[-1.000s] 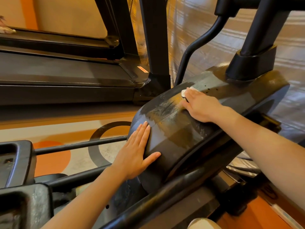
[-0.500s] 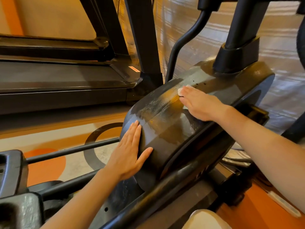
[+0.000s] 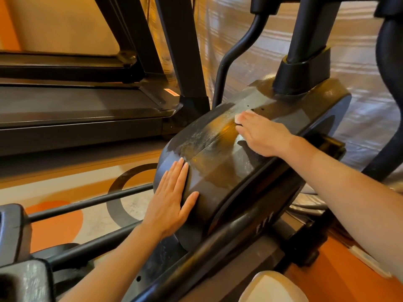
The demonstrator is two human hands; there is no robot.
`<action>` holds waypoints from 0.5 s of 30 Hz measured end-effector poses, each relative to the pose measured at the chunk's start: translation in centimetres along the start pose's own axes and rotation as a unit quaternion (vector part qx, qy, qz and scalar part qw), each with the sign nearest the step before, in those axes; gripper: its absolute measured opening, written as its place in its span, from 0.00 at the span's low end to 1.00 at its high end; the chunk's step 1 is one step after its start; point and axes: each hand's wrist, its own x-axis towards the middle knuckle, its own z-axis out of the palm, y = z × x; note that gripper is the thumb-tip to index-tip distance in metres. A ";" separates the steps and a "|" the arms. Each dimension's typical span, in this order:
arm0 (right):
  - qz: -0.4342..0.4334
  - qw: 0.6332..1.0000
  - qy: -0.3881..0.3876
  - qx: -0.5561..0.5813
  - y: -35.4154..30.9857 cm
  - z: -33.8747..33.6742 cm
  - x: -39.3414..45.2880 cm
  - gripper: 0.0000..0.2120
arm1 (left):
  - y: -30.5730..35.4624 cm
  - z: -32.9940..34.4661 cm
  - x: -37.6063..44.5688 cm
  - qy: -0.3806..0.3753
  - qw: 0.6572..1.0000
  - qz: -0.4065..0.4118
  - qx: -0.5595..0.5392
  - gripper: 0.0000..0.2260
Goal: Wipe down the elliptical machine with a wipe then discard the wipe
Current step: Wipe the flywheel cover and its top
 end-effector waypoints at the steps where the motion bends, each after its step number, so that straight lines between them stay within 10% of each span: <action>1: 0.021 1.000 0.013 -0.017 0.3 0.4 0.1 0.25 | 0.0 0.0 0.0 0.001 1.000 0.001 -0.003 0.35; 11: -0.086 0.996 -0.010 0.023 -4.3 2.3 -4.0 0.24 | -0.5 0.4 0.0 0.004 1.000 -0.001 -0.013 0.35; 15: -0.001 1.000 0.023 0.014 -0.2 0.7 -2.1 0.22 | -0.6 0.4 0.0 0.005 1.000 0.003 -0.001 0.35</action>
